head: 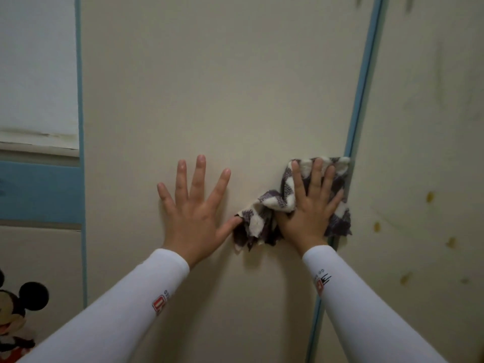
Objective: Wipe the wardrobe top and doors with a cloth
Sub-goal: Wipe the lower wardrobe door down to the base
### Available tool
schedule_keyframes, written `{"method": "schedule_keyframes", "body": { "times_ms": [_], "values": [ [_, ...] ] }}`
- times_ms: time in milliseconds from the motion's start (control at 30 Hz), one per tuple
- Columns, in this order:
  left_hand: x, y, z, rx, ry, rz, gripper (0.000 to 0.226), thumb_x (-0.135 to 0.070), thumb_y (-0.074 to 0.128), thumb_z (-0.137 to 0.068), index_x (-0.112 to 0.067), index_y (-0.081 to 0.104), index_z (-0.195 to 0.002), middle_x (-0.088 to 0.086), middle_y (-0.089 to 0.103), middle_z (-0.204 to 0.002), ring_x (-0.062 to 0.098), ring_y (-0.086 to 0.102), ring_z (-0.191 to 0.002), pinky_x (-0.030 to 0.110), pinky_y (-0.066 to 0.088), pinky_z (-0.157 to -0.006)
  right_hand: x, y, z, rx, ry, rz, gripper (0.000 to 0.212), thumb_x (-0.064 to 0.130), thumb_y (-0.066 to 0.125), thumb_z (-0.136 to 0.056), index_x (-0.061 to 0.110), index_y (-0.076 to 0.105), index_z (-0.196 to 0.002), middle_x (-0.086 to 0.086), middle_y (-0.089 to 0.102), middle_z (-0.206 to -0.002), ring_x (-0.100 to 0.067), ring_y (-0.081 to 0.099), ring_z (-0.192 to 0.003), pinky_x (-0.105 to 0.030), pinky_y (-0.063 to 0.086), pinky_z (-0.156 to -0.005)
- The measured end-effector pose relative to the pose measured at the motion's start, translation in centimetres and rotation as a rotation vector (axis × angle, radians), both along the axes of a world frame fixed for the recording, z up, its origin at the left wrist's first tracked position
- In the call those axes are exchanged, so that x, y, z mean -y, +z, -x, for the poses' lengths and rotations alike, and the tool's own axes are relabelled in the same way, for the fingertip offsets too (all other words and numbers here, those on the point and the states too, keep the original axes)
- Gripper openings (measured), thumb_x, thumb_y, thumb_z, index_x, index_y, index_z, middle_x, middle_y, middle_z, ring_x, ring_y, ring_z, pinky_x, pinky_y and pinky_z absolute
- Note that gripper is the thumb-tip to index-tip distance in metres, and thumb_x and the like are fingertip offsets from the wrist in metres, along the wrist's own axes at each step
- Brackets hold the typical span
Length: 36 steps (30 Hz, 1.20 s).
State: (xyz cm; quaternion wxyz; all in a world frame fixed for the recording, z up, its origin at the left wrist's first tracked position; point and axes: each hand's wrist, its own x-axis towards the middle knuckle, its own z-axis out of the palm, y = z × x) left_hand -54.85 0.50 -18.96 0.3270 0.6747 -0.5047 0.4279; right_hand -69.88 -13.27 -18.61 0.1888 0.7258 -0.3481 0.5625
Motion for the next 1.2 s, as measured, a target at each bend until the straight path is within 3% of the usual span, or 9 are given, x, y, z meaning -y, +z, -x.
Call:
{"method": "schedule_keyframes", "body": {
  "times_ms": [233, 433, 667, 800, 867, 967, 1100, 1200],
  "values": [
    [0.9, 5.1, 0.9, 0.076, -0.053, 0.059, 0.074, -0.061, 0.036, -0.077, -0.019, 0.04, -0.138, 0.023, 0.027, -0.147, 0.048, 0.021, -0.134, 0.07, 0.019, -0.097, 0.1, 8.4, -0.3, 0.074, -0.027, -0.011, 0.083, 0.072, 0.028, -0.074, 0.032, 0.014, -0.146, -0.01, 0.006, -0.156, -0.034, -0.002, -0.142, -0.065, 0.001, -0.105],
    [2.4, 14.2, 1.7, 0.155, -0.223, 0.096, 0.069, -0.055, 0.043, -0.078, -0.018, 0.042, -0.136, 0.021, 0.03, -0.146, 0.043, 0.02, -0.136, 0.063, 0.02, -0.103, 0.3, 15.1, -0.9, 0.13, 0.021, 0.037, 0.08, 0.066, 0.035, -0.075, 0.031, 0.017, -0.144, -0.002, -0.001, -0.152, -0.031, -0.002, -0.142, -0.065, -0.004, -0.104],
    [3.5, 23.3, 3.5, 0.23, -0.394, 0.09, 0.059, -0.049, 0.049, -0.076, -0.014, 0.058, -0.124, 0.018, 0.04, -0.141, 0.038, 0.025, -0.135, 0.057, 0.017, -0.107, 0.4, 20.7, -0.3, 0.114, 0.077, 0.067, 0.07, 0.057, 0.039, -0.081, 0.027, 0.026, -0.143, -0.008, 0.012, -0.153, -0.029, 0.003, -0.142, -0.066, -0.004, -0.104],
    [3.7, 26.1, 4.9, 0.233, -0.442, 0.085, 0.049, -0.042, 0.054, -0.074, -0.015, 0.065, -0.114, 0.016, 0.047, -0.136, 0.034, 0.028, -0.133, 0.057, 0.022, -0.104, 0.7, 23.1, -0.5, 0.086, 0.076, 0.118, 0.055, 0.053, 0.022, -0.096, 0.035, 0.011, -0.146, 0.012, -0.008, -0.156, -0.021, 0.0, -0.143, -0.057, -0.005, -0.111],
    [3.7, 27.8, 5.2, 0.21, -0.466, 0.077, 0.047, -0.038, 0.057, -0.073, -0.014, 0.066, -0.112, 0.015, 0.05, -0.134, 0.032, 0.03, -0.132, 0.056, 0.023, -0.103, 0.9, 25.4, -0.7, 0.077, 0.087, 0.155, 0.054, 0.042, 0.031, -0.097, 0.031, 0.013, -0.147, 0.015, -0.011, -0.155, -0.016, -0.002, -0.143, -0.052, -0.003, -0.113],
    [3.3, 29.8, 5.3, 0.138, -0.48, 0.077, 0.046, -0.035, 0.057, -0.073, -0.014, 0.064, -0.113, 0.015, 0.052, -0.131, 0.031, 0.032, -0.13, 0.055, 0.026, -0.102, 0.7, 28.2, -1.3, 0.026, 0.115, 0.216, 0.055, 0.024, 0.046, -0.09, 0.015, 0.027, -0.14, 0.011, -0.007, -0.156, -0.016, 0.001, -0.144, -0.047, 0.0, -0.115],
    [2.0, 32.1, 5.3, -0.003, -0.509, 0.048, 0.049, -0.032, 0.055, -0.074, -0.015, 0.047, -0.119, 0.018, 0.054, -0.128, 0.03, 0.04, -0.124, 0.053, 0.04, -0.096, -0.5, 31.1, -2.4, -0.154, 0.189, 0.279, 0.055, 0.024, 0.045, -0.091, 0.015, 0.025, -0.142, 0.005, 0.008, -0.156, -0.017, 0.003, -0.144, -0.044, 0.004, -0.115],
    [0.3, 34.5, 5.9, -0.233, -0.536, 0.021, 0.062, -0.036, 0.058, -0.072, -0.015, 0.038, -0.127, 0.015, 0.052, -0.128, 0.024, 0.049, -0.117, 0.041, 0.047, -0.091, -2.0, 33.8, -2.2, -0.155, 0.24, 0.316, 0.042, 0.02, 0.049, -0.089, 0.012, 0.042, -0.13, -0.005, 0.037, -0.136, -0.021, 0.03, -0.134, -0.042, 0.026, -0.108]
  ]
}}
